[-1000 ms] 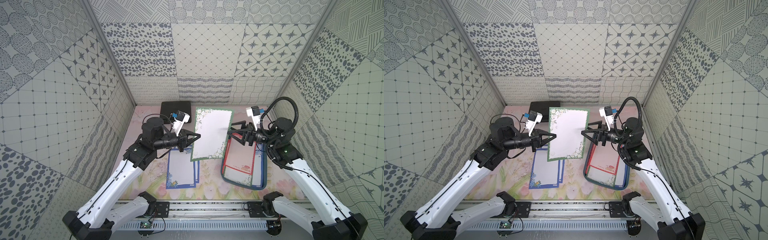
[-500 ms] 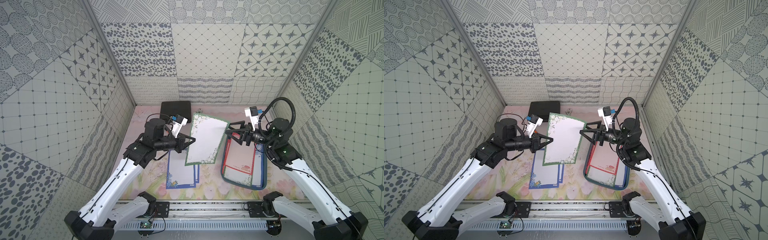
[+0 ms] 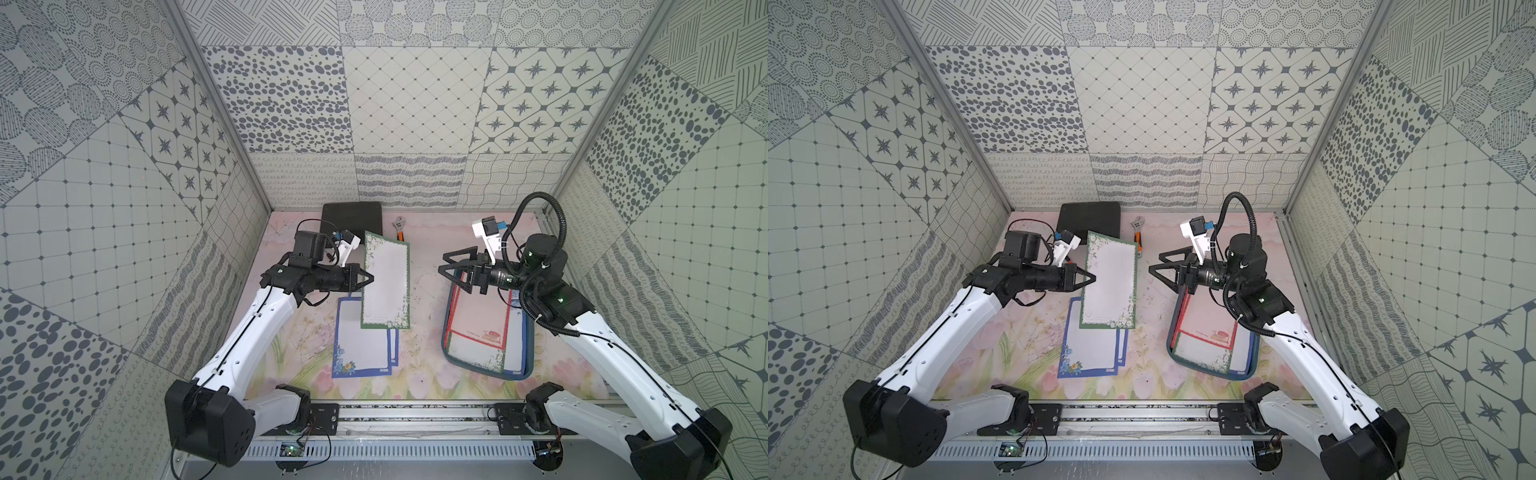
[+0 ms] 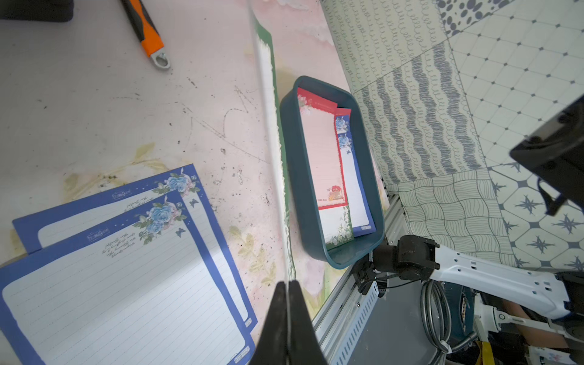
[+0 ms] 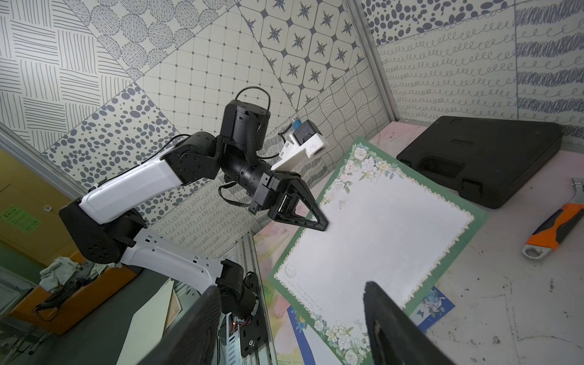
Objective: Take out the stationery paper from the storage box
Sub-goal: Place the stationery paper at the center of the board.
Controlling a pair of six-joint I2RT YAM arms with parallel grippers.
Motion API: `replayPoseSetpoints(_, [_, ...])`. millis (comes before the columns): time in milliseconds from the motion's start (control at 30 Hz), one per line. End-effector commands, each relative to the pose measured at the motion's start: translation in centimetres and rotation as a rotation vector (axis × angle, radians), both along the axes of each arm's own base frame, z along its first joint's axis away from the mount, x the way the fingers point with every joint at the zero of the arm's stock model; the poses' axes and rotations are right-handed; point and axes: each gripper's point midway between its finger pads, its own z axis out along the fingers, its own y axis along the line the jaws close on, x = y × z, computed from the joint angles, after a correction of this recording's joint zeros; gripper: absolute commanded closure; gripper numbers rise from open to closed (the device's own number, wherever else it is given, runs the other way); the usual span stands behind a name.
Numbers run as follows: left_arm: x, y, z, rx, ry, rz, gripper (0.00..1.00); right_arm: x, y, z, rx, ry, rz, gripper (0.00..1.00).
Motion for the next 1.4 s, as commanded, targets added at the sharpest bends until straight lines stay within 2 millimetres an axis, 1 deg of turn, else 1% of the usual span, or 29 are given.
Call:
replayPoseSetpoints(0, [0.2, 1.2, -2.4, -0.014, 0.110, -0.005, 1.00, 0.1, 0.2, 1.5, 0.001, -0.067, -0.009, 0.27])
replayPoseSetpoints(100, [1.1, 2.0, -4.2, 0.008, 0.167, 0.016, 1.00, 0.1, 0.4, 1.5, -0.004, -0.072, -0.006, 0.27])
replayPoseSetpoints(200, [1.9, 2.4, -5.8, 0.014, 0.229, 0.019, 1.00, 0.2, 0.6, 1.4, -0.010, -0.071, -0.005, 0.27])
replayPoseSetpoints(467, [3.5, 3.3, -9.0, 0.042, 0.338, -0.002, 1.00, -0.3, 0.9, 1.0, -0.041, -0.071, -0.006, 0.27])
replayPoseSetpoints(633, [3.9, 3.9, -10.8, 0.047, 0.399, 0.013, 1.00, -0.5, 0.7, 0.3, -0.055, -0.062, -0.021, 0.27])
replayPoseSetpoints(900, [4.2, 5.1, -13.0, 0.105, 0.445, 0.054, 1.00, -0.4, 1.0, -0.2, -0.076, -0.063, -0.018, 0.27])
replayPoseSetpoints(1133, [4.7, 5.4, -14.1, 0.115, 0.473, 0.081, 1.00, -0.4, 1.5, -0.8, -0.093, -0.060, -0.004, 0.27])
replayPoseSetpoints(1367, [4.9, 5.7, -15.9, 0.135, 0.531, 0.120, 1.00, -0.7, 1.8, -1.6, -0.112, -0.061, 0.006, 0.27])
